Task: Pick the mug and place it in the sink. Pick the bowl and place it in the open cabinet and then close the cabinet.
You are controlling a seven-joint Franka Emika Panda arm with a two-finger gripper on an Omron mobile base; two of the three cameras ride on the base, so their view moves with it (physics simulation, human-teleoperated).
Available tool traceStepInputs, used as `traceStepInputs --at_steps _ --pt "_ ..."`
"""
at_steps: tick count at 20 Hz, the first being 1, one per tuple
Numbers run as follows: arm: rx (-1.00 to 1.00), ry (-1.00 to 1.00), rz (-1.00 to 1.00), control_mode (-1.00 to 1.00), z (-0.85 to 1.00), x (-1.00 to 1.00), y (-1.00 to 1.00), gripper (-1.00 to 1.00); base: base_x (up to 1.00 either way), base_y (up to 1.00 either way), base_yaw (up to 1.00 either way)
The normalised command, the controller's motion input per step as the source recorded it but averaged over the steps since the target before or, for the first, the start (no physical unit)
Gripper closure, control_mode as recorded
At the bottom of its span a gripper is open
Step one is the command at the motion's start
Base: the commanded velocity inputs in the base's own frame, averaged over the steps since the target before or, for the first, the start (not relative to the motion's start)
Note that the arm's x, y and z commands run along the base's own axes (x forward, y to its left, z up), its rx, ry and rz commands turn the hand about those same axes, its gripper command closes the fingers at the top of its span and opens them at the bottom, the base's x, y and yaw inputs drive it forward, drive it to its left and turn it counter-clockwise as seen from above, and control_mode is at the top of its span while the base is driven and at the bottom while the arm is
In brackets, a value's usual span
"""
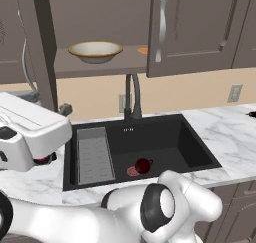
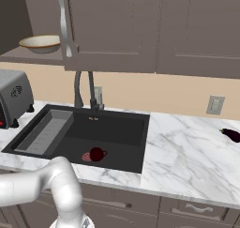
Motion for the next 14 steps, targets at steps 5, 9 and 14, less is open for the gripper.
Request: traceStepInputs --at_steps 5,9,14 --pt "-0.03 -0.04 -0.03 -1.00 -0.01 0.08 0.43 -1.00 0.00 0.00 0.00" --pt "-0.03 -0.01 -0.03 -1.00 -0.06 0.32 0.34 -1.00 0.00 0.00 0.00" --pt "-0.03 -0.01 -0.05 -1.00 -0.07 0.62 0.07 -1.00 0.00 0.00 0.00"
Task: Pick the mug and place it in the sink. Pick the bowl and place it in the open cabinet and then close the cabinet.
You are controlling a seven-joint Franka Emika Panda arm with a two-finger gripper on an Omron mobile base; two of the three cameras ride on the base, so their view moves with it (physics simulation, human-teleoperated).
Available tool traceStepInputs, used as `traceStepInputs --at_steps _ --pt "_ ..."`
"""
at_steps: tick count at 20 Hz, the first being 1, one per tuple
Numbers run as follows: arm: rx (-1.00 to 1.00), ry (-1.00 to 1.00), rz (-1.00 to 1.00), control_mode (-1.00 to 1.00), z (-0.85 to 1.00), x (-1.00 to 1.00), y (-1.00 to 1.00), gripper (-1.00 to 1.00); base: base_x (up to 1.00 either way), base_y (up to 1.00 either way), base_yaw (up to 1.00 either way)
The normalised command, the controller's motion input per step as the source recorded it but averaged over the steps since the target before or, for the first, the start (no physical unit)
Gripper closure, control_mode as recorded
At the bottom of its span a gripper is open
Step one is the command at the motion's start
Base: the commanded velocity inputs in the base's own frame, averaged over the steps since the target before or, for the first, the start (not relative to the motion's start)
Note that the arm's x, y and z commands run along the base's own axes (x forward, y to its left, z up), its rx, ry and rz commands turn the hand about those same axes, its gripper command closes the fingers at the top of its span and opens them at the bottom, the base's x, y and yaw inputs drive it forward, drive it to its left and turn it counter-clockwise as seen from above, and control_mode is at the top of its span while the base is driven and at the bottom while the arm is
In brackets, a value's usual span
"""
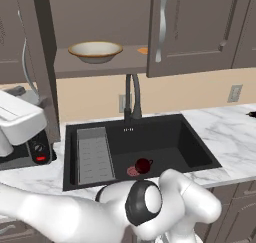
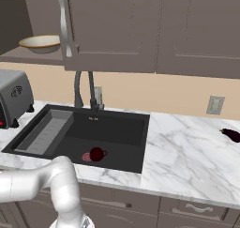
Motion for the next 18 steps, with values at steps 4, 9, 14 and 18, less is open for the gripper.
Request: traceStepInputs --at_steps 4,9,14,18 --pt "-0.04 -0.01 -0.07 -1.00 -0.16 0.65 0.13 -1.00 0.00 0.00 0.00" --pt "-0.02 0.00 -0.13 -1.00 -0.21 0.29 -0.05 -1.00 0.00 0.00 0.00" --pt "-0.02 0.00 -0.15 -1.00 -0.14 0.38 -0.33 -1.00 0.00 0.00 0.00" --pt "-0.02 0.00 -0.11 -1.00 -0.01 0.60 -0.49 -1.00 0.00 0.00 0.00"
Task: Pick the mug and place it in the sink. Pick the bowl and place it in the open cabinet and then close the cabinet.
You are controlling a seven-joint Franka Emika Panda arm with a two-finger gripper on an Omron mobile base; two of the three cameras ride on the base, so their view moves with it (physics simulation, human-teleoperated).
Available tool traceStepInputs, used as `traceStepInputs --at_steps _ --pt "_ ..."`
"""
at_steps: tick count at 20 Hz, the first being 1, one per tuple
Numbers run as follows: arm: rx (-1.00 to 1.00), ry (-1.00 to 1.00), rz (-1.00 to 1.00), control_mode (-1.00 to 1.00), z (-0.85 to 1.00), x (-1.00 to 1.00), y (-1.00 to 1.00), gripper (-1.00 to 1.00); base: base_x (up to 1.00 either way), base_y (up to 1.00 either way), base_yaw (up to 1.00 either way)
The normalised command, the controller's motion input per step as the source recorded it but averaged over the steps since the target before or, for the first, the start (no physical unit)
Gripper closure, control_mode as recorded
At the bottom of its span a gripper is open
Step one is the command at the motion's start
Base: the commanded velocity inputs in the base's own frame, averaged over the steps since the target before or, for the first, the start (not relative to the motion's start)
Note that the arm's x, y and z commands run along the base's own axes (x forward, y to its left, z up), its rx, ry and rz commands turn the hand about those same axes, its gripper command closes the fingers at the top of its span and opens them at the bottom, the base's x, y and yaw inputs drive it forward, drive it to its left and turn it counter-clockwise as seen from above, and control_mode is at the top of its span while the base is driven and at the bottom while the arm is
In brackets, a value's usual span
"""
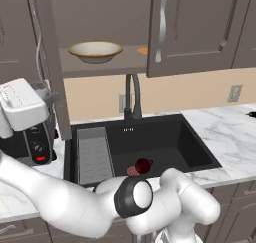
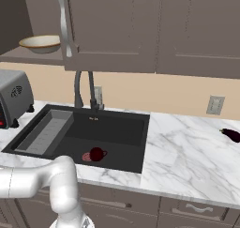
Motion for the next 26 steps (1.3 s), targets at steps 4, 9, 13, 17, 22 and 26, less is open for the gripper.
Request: traceStepInputs --at_steps 4,9,13,17,22,26 --pt "-0.01 -0.02 -0.03 -1.00 0.00 0.55 -0.59 -1.00 0.00 0.00 0.00" --pt "0.00 -0.09 0.00 -1.00 0.00 0.44 -0.65 -1.00 0.00 0.00 0.00" --pt "-0.01 -0.14 0.03 -1.00 0.00 0.37 -0.66 -1.00 0.00 0.00 0.00" --pt "0.00 -0.09 0.09 -1.00 0.00 0.46 -0.66 -1.00 0.00 0.00 0.00" --pt "0.00 -0.03 0.10 -1.00 0.00 0.53 -0.74 -1.00 0.00 0.00 0.00" --pt "0.00 0.00 0.07 -1.00 0.00 0.53 -0.82 -1.00 0.00 0.00 0.00"
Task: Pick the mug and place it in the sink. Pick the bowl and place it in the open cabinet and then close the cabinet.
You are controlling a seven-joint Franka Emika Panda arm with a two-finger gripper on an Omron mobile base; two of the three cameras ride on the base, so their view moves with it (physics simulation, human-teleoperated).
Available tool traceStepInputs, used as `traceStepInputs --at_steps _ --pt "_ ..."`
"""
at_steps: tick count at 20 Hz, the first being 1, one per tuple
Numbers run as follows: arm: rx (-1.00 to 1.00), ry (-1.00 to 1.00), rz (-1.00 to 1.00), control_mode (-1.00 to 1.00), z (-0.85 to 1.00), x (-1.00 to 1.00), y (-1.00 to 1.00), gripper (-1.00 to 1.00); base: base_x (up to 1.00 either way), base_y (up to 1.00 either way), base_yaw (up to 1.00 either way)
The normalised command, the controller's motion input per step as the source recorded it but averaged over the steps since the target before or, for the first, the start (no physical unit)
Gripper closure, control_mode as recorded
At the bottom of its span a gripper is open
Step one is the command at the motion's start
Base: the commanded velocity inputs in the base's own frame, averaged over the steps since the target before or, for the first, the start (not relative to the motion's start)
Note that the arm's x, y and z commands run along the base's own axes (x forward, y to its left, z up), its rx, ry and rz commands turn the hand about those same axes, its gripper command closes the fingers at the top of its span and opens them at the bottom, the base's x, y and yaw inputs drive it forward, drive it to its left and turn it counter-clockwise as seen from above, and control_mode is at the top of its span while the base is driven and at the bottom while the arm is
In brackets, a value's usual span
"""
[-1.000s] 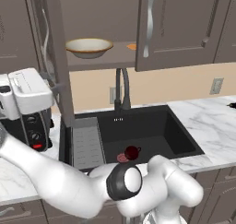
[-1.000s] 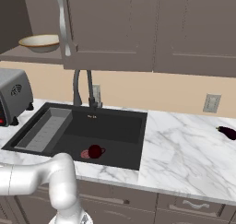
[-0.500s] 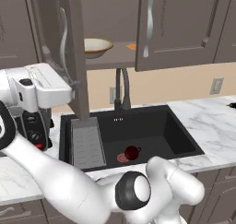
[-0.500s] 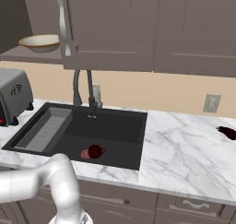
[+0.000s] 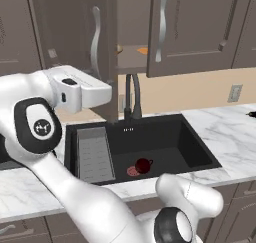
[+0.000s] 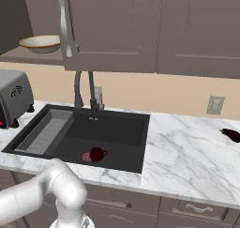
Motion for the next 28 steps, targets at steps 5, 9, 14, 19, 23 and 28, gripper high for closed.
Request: traceStepInputs --at_steps 5,9,14,19,23,28 --pt "-0.01 0.00 0.07 -1.00 0.00 0.61 -0.75 -1.00 0.00 0.00 0.00" --pt "-0.02 0.00 0.07 -1.00 0.00 0.66 -0.74 -1.00 0.00 0.00 0.00" --pt "-0.02 0.00 0.06 -1.00 0.00 0.53 -0.91 -1.00 0.00 0.00 0.00" --pt "-0.03 0.00 0.03 -1.00 0.00 0.66 -0.74 -1.00 0.00 0.00 0.00" --pt "-0.03 0.00 0.03 -1.00 0.00 0.55 -0.81 -1.00 0.00 0.00 0.00" --pt "-0.03 0.00 0.03 -1.00 0.00 0.43 -0.84 -1.00 0.00 0.00 0.00"
